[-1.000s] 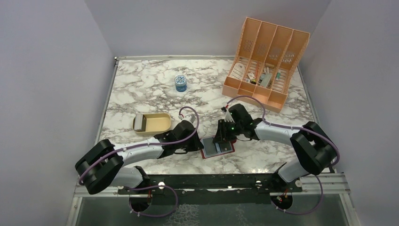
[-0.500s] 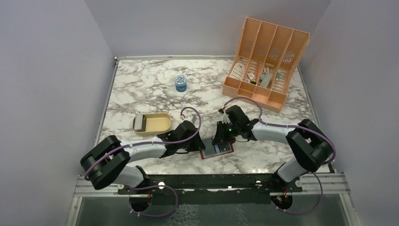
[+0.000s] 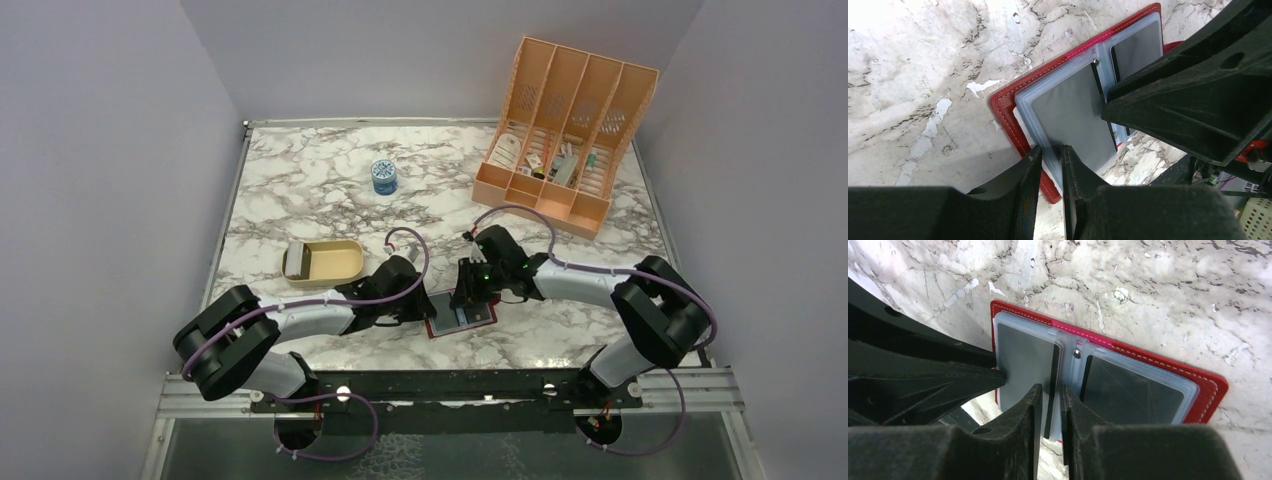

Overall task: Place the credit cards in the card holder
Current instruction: Insert the credit card into the card holder.

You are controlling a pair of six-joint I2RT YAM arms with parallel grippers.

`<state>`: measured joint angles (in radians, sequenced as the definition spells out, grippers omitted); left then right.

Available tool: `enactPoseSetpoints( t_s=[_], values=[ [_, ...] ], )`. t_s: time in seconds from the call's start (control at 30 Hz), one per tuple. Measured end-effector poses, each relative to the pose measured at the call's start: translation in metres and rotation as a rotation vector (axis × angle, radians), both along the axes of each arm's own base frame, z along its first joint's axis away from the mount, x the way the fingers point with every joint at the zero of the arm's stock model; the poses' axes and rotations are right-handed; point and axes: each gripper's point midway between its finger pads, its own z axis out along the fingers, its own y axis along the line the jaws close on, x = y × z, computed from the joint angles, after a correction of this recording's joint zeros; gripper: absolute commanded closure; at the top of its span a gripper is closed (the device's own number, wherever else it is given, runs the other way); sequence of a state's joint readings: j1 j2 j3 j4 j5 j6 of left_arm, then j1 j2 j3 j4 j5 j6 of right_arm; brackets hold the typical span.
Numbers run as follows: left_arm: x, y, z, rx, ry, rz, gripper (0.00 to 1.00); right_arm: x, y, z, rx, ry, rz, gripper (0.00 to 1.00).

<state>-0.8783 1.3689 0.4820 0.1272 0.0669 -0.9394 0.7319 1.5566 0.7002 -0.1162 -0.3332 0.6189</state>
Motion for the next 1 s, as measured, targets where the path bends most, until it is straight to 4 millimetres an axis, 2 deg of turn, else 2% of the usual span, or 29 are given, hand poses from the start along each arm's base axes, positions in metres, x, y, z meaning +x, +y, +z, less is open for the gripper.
enactPoseSetpoints(
  t_s=[0.13,0.23,0.43,1.0],
  values=[
    [0.000,0.003,0.000,0.009,0.001,0.005,0.78,0.002,-0.003,0.010,-0.001,-0.026,-0.013,0.85],
    [-0.001,0.009,0.000,0.036,0.001,0.018,0.84,0.005,-0.004,0.017,0.001,-0.050,-0.026,0.90],
    [0.002,0.015,0.002,0.067,-0.006,0.035,0.94,0.007,-0.013,0.012,-0.050,-0.056,-0.053,0.94],
    [0.003,0.004,-0.005,0.047,0.016,0.009,0.95,0.004,-0.002,0.002,-0.144,-0.080,-0.034,0.94]
  ],
)
